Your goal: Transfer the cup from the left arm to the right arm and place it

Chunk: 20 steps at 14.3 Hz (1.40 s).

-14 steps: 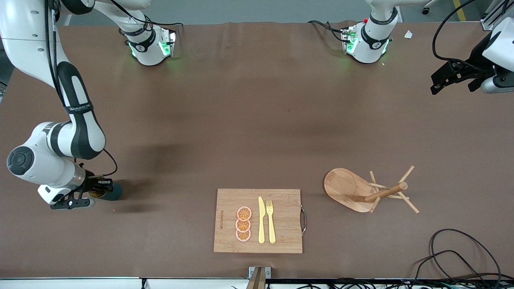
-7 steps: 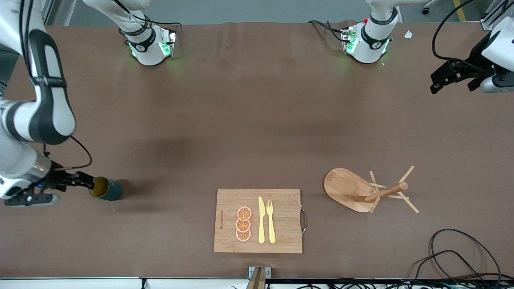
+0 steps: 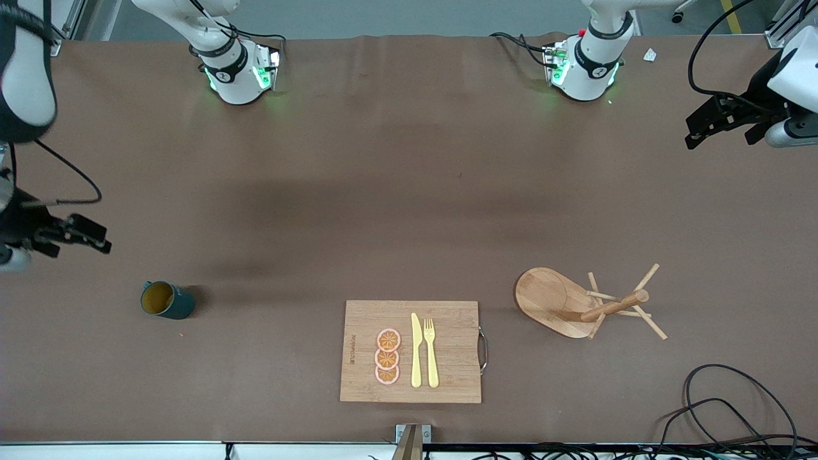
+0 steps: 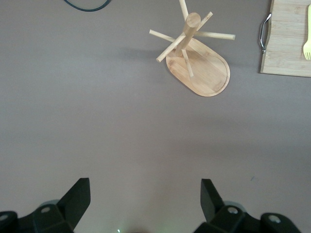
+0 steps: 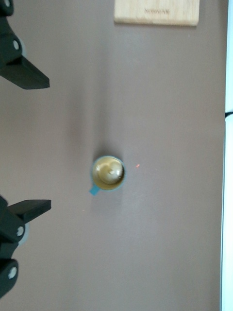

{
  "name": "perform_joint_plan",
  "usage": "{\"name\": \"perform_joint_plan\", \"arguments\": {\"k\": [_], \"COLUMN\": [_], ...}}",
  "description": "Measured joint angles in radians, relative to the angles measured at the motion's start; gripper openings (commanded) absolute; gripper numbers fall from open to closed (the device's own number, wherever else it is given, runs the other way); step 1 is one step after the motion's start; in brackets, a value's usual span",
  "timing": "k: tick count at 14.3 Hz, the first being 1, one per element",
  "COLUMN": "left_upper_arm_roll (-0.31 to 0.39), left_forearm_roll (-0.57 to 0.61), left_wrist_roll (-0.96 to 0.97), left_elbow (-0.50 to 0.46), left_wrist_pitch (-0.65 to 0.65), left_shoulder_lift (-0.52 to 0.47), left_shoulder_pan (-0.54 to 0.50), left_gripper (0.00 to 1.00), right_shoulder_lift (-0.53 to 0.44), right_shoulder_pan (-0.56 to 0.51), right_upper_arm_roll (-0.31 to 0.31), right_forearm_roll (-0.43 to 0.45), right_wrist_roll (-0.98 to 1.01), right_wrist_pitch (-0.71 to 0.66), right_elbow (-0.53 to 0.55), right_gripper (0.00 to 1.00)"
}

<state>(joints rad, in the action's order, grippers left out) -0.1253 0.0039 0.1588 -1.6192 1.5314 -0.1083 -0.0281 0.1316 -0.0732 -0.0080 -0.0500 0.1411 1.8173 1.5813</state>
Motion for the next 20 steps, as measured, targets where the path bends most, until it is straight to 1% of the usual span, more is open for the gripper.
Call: {"name": "perform_joint_plan", "arguments": {"k": [3, 6, 9, 11, 14, 20], "left_upper_arm_roll": [0.000, 0.000, 0.000, 0.000, 0.000, 0.001], "left_forearm_roll": [0.000, 0.000, 0.000, 0.000, 0.000, 0.000], "left_wrist_roll": [0.000, 0.000, 0.000, 0.000, 0.000, 0.000], "left_elbow": [0.000, 0.000, 0.000, 0.001, 0.001, 0.001], "left_wrist_pitch": [0.000, 0.000, 0.000, 0.000, 0.000, 0.000], "left_shoulder_lift": [0.000, 0.000, 0.000, 0.000, 0.000, 0.000], "left_shoulder_pan": [0.000, 0.000, 0.000, 0.000, 0.000, 0.000], "left_gripper": [1.00, 1.00, 1.00, 1.00, 1.00, 1.00], "right_shoulder_lift": [-0.096, -0.145, -0.148, -0.147, -0.144, -0.143], "right_shoulder_pan": [0.000, 0.000, 0.000, -0.001, -0.001, -0.001], "right_upper_arm_roll": [0.002, 0.002, -0.003, -0.006, -0.005, -0.006], "right_forearm_roll": [0.000, 0.000, 0.004, 0.036, 0.071, 0.072], "right_wrist_roll": [-0.023, -0.056, -0.060, -0.060, -0.060, -0.061], "right_wrist_pitch": [-0.124, -0.214, -0.243, -0.249, -0.251, -0.251], "right_elbow": [-0.003, -0.030, -0.080, -0.097, -0.099, -0.105], "right_gripper": [1.00, 1.00, 1.00, 1.00, 1.00, 1.00]}}
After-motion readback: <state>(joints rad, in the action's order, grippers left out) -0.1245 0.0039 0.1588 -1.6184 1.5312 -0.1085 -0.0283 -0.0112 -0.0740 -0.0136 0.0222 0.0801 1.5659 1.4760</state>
